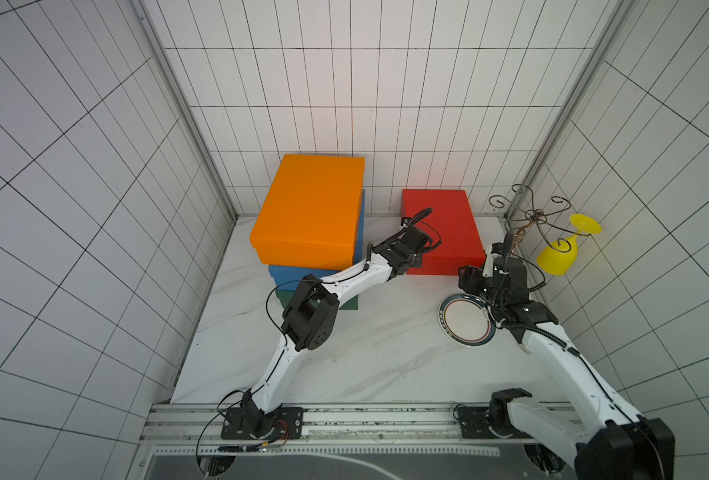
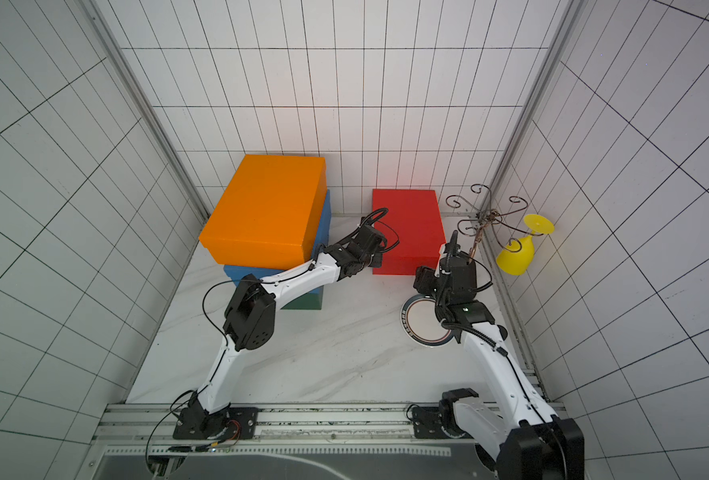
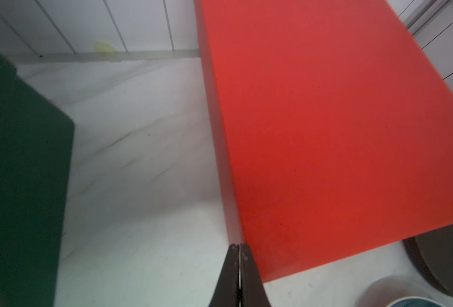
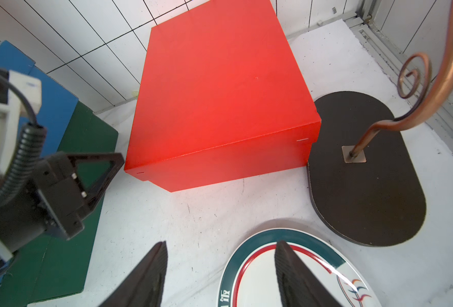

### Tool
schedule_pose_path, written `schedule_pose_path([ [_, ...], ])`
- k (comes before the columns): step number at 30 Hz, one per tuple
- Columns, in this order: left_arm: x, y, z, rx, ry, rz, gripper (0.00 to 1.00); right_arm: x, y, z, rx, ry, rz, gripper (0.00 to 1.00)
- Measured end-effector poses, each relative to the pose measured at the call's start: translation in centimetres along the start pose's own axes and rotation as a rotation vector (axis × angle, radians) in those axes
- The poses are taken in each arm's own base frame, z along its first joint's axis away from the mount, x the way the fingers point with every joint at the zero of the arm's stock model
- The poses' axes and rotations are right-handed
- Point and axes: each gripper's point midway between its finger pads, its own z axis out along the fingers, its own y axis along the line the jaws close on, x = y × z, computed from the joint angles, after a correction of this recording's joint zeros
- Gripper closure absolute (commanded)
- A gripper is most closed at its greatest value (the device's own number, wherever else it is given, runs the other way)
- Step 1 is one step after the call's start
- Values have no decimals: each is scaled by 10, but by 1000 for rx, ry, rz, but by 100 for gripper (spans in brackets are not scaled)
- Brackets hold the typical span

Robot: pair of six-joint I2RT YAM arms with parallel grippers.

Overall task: Stack the shoeboxes
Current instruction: Adjust the shoebox, then move the shoebox to the center of the board.

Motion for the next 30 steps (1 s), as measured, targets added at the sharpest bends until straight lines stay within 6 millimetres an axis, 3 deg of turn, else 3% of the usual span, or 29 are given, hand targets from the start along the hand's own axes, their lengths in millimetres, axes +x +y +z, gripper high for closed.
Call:
schedule_pose_path([
  [4,31,36,-1,-81,84,14,94,-1,1,-1,-3,-3,2,35],
  [8,40,48,-7,-98,112,13,85,-2,1,-3,-3,-11,4,32],
  [10,33,43,-15,-70,104,0,72,-1,-1,-1,6,-6,6,29],
  [15,6,28,-44,31,39,-49,26,9,-14,19,80,32,0,19],
  [18,-6,21,-59,92,-7,-81,12,19,-25,35,135,64,-5,12],
  [25,-7,12,-61,170,-29,-105,4,23,-46,61,229,79,-11,3],
  [30,-8,4,-56,213,-30,-112,3,-4,-47,76,222,28,-11,1],
])
